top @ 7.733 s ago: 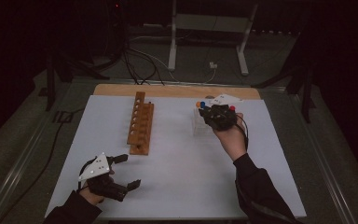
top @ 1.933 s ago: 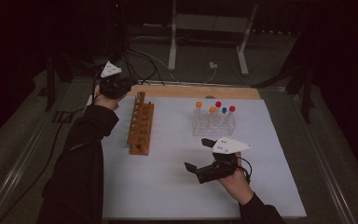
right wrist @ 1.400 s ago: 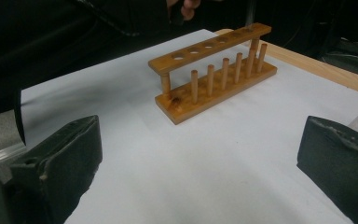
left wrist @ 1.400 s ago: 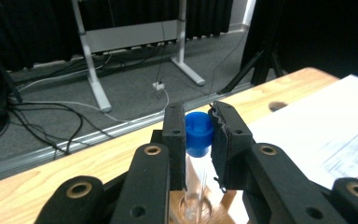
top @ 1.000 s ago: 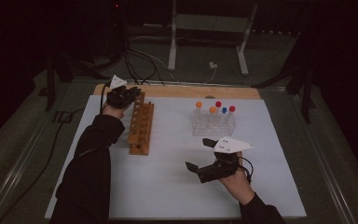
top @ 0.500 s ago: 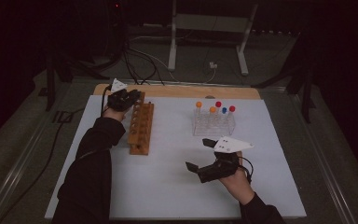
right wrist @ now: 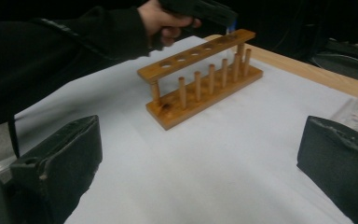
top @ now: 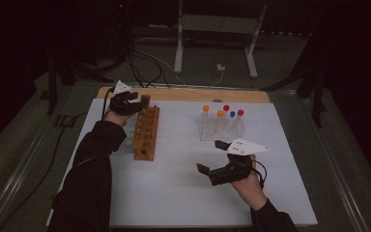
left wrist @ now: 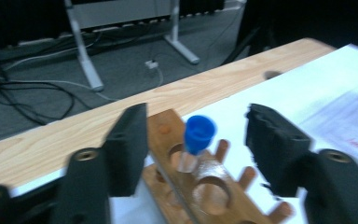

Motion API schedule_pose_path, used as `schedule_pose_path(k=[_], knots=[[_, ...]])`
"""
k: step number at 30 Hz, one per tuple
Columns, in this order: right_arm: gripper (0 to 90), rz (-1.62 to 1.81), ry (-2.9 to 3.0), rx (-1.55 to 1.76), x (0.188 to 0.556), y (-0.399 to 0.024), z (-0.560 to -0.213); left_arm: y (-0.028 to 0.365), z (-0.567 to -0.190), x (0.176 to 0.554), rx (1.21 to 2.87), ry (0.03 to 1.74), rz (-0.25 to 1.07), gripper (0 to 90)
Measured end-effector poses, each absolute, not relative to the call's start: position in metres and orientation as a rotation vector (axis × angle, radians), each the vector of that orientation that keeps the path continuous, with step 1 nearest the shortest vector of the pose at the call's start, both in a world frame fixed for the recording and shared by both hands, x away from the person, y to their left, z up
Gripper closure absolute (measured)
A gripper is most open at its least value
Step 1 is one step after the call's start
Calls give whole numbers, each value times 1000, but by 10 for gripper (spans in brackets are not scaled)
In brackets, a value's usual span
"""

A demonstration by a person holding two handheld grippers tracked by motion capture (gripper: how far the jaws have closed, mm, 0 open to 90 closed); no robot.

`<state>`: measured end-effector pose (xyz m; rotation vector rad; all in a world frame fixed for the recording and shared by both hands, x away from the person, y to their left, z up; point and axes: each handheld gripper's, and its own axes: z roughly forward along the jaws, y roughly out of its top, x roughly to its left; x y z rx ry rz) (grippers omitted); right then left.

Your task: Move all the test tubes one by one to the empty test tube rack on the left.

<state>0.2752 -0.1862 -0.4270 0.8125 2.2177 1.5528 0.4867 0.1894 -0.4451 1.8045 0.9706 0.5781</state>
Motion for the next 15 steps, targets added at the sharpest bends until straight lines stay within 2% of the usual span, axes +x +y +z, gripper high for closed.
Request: schedule_pose_path(k=[6,8,12,15], knots=[[0,1529,2152,843,281,-197,-418,191,-425,462,1796,898,524,168],[0,1529,2135,865,286,-202,-415,191,-419,450,1786,872,502,138],[0,1486,2096,910,297,-210,-410,191,-412,425,1763,802,454,21],[2,1446,2066,950,309,-217,-407,190,-412,406,1757,766,426,20]])
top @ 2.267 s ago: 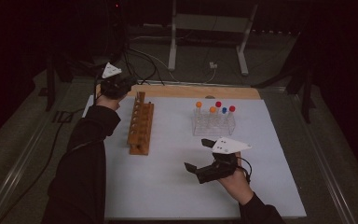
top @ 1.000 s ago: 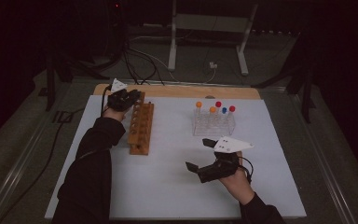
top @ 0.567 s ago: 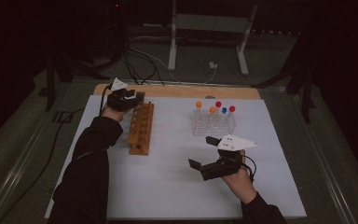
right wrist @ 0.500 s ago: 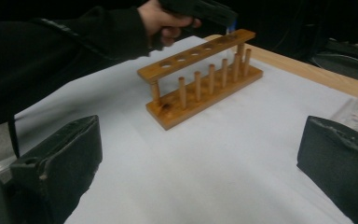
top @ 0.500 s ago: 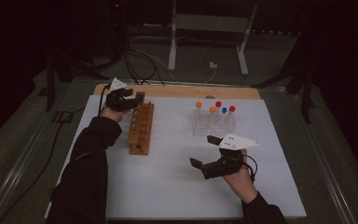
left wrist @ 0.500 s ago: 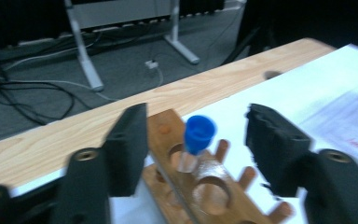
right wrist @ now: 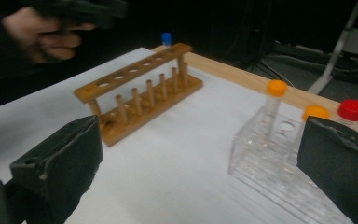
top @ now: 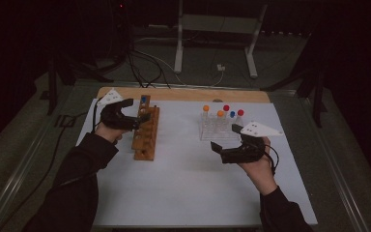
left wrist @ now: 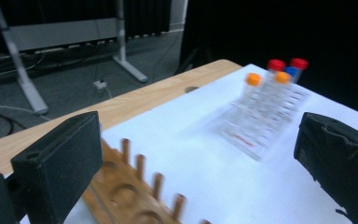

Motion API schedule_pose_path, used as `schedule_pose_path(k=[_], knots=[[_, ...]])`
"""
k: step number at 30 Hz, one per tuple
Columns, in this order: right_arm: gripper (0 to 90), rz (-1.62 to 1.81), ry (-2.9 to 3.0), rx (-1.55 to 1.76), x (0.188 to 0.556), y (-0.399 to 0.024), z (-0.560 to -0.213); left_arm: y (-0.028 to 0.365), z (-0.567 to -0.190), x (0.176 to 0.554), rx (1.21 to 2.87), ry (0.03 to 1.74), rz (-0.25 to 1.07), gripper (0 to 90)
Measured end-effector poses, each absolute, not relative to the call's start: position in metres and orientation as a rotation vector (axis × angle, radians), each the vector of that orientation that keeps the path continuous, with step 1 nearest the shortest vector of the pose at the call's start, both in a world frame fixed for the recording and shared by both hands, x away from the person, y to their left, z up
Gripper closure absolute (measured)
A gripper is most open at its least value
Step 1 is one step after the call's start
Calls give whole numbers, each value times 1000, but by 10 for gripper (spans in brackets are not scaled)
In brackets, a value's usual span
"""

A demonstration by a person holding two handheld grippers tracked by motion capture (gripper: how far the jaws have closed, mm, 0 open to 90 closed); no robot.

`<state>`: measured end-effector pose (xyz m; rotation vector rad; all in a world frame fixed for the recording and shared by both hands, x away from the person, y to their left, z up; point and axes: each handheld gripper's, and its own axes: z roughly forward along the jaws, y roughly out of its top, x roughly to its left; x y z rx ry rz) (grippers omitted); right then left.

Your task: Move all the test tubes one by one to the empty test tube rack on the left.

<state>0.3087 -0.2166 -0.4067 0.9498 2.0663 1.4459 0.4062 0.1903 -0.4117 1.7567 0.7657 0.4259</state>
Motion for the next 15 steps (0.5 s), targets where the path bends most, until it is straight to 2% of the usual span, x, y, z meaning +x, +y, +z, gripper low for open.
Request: schedule_pose_path(k=[6,9,11,15], knots=[[59,1382,2046,1002,321,-220,-411,191,-416,369,1745,700,394,20],[159,1328,2027,1038,328,-222,-417,191,-419,351,1759,673,391,20],[178,1292,2011,1063,333,-223,-423,191,-422,340,1763,659,392,20],[348,1245,1969,1129,344,-229,-433,193,-429,320,1764,641,387,20]])
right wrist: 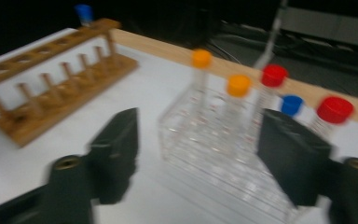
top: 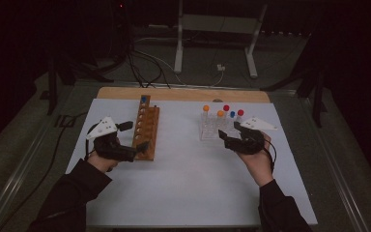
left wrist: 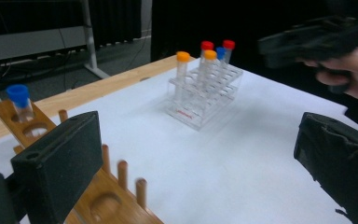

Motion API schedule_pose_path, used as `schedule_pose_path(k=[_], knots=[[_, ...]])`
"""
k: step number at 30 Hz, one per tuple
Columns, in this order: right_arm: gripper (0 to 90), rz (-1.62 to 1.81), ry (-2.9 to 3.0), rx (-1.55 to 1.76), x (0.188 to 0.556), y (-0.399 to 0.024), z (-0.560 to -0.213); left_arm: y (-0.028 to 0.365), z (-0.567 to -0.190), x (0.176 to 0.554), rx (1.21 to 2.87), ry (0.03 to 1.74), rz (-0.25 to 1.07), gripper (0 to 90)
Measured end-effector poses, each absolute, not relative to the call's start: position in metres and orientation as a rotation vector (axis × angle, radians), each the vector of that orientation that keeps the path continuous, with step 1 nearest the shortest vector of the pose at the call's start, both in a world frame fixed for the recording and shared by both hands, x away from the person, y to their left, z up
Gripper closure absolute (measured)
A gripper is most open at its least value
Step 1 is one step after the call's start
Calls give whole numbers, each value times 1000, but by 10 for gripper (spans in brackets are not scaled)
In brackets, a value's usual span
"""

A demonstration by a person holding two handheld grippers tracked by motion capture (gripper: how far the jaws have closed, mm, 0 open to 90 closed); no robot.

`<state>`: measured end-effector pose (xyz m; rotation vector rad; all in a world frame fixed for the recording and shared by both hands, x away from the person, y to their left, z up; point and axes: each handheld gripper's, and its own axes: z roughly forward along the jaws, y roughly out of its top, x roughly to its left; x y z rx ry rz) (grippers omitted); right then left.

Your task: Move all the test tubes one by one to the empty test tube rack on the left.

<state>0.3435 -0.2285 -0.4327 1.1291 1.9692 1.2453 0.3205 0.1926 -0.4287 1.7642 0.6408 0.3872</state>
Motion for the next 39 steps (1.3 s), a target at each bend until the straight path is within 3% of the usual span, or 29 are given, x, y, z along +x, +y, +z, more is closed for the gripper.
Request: schedule_pose_path(k=[6,12,39], knots=[[500,1193,1901,1268,362,-237,-444,194,-439,300,1765,620,369,20],[585,1132,1885,1331,378,-239,-450,196,-447,293,1771,624,364,20],[684,873,1826,1456,418,-224,-464,200,-452,292,1772,627,374,20]])
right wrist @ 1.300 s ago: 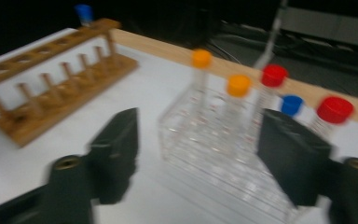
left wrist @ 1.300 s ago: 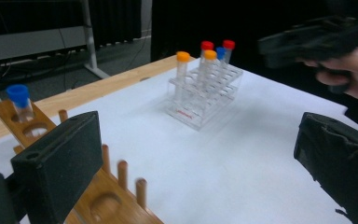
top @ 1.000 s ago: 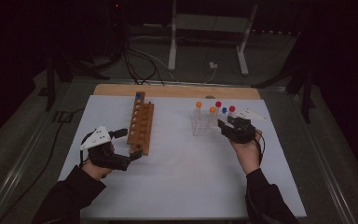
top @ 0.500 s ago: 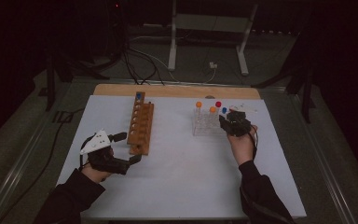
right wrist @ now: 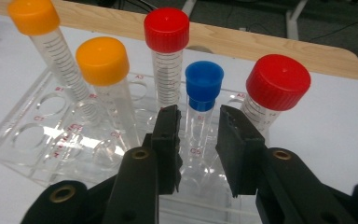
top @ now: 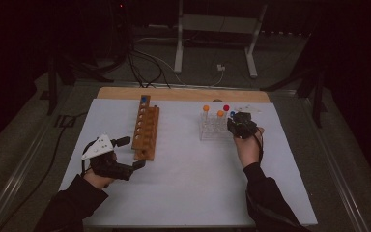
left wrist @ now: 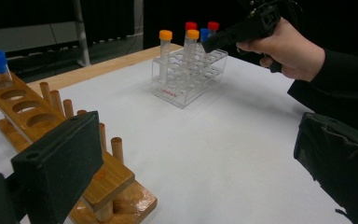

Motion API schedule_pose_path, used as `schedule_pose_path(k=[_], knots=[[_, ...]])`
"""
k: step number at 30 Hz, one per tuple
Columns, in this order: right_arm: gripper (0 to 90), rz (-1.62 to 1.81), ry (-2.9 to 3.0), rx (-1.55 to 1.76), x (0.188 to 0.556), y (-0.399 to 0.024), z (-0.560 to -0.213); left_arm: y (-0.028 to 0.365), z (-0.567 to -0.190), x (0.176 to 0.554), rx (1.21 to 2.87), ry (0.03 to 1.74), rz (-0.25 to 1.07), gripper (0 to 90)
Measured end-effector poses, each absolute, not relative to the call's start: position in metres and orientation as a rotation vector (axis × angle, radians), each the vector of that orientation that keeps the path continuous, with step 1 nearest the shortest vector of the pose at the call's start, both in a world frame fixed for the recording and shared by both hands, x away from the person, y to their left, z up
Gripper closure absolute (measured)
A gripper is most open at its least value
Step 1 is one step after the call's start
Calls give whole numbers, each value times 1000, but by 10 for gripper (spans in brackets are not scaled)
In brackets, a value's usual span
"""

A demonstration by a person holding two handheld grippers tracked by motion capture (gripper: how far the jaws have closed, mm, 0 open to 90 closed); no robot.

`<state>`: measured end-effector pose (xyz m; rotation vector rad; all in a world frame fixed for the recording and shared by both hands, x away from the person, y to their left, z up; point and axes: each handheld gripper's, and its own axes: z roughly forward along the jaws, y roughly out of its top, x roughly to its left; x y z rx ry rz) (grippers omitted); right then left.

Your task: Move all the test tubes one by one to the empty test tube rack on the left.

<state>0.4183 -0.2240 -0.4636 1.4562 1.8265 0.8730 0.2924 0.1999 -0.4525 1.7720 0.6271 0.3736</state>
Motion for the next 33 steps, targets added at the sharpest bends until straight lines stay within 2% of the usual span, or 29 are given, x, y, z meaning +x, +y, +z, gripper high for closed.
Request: schedule_pose_path(k=[13,24,33], knots=[[763,862,1808,1473,425,-221,-469,200,-454,293,1778,628,370,21],[769,866,1819,1451,424,-222,-462,200,-454,294,1785,625,365,21],[769,889,1807,1406,419,-221,-443,200,-453,293,1784,623,365,21]])
